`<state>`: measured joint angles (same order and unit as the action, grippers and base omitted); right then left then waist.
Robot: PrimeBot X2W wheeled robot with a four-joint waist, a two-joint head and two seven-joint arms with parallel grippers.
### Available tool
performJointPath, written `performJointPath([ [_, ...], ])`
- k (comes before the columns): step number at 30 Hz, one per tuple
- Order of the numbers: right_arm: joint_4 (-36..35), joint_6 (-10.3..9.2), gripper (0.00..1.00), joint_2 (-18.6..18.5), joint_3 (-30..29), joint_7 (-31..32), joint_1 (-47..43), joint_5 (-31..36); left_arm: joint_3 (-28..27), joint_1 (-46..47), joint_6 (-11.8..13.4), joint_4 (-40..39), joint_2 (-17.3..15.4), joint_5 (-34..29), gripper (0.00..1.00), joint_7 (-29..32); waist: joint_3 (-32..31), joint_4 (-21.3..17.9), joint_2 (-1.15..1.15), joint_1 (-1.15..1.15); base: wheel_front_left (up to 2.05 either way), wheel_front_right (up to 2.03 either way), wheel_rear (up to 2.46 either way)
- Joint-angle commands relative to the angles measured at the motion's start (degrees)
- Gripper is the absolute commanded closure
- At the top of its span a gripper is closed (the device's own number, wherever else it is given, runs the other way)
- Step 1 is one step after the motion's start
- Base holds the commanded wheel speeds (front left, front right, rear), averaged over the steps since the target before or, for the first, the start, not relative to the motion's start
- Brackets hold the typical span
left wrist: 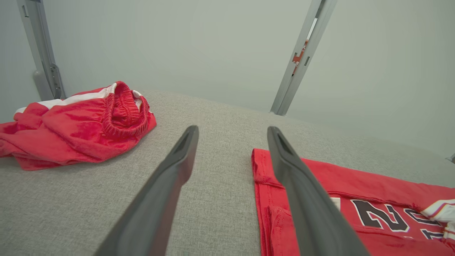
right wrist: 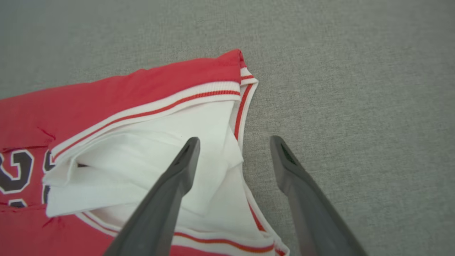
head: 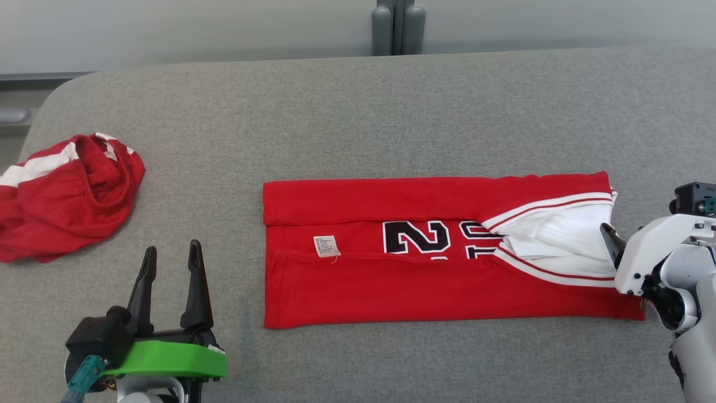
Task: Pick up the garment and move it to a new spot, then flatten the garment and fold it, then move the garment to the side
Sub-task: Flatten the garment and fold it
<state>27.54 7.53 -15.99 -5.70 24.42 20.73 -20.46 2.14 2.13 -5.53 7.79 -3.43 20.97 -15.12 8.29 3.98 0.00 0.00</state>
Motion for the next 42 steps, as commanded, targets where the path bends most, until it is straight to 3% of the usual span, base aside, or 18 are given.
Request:
performJointPath([
  [1, 1.72, -0.09, 0.0, -0.36, 0.11, 0.41, 0.95, 0.2, 0.0, 1.17, -0.27, 0.12, 0.0, -0.55, 0.0, 0.0, 0.9, 1.04, 0.0, 0.0, 0.0, 0.0, 0.0],
  [11, 11.61, -0.08, 0.0, 0.01, 3.7, 2.45, 2.42, -1.79, -0.86, 1.6, -0.92, 0.56, 0.11, -1.37, 0.0, 0.0, 1.66, 2.19, 0.0, 0.0, 0.0, 0.0, 0.0],
  [13, 12.55, -0.08, 0.74, -0.01, 3.86, 2.06, 2.68, -2.09, -0.98, 1.44, -0.98, 0.59, 0.12, -1.6, 0.0, 0.0, 1.49, 2.08, 0.0, 0.0, 0.0, 0.0, 0.0],
  [14, 12.77, -0.09, 1.0, -0.27, 3.91, 1.69, 2.81, -2.15, -1.0, 1.31, -1.04, 0.64, 0.12, -1.76, 0.0, 0.0, 1.39, 1.98, 0.0, 0.0, 0.0, 0.0, 0.0],
  [26, 11.13, -0.11, 1.0, -8.45, -2.12, -5.32, 2.88, 1.84, -1.27, -0.57, -1.26, 0.6, 0.21, -1.85, 0.0, -0.01, -0.81, -0.51, 0.0, 0.0, 0.0, 0.0, 0.0],
  [31, 7.8, -0.1, 1.0, -12.05, -5.47, -4.88, 1.48, 5.05, -1.12, -0.62, -1.32, 0.72, 0.26, -1.64, 0.0, -0.01, -0.84, -1.44, 0.0, 0.0, 0.0, 0.0, 0.0],
  [37, -0.84, -0.1, 1.0, -10.12, -4.51, -1.1, -0.82, 6.36, -1.28, -0.4, -1.39, 0.86, 0.32, -1.93, 0.0, -0.01, -1.02, -2.2, 0.0, 0.0, 0.0, 0.0, 0.0],
  [42, -9.88, -0.1, 1.0, -7.14, 3.18, 2.48, -3.12, 4.98, -1.09, 0.07, -1.32, 1.07, 0.34, -2.48, 0.0, -0.01, -1.65, -2.25, 0.0, 0.0, 0.0, 0.0, 0.0],
])
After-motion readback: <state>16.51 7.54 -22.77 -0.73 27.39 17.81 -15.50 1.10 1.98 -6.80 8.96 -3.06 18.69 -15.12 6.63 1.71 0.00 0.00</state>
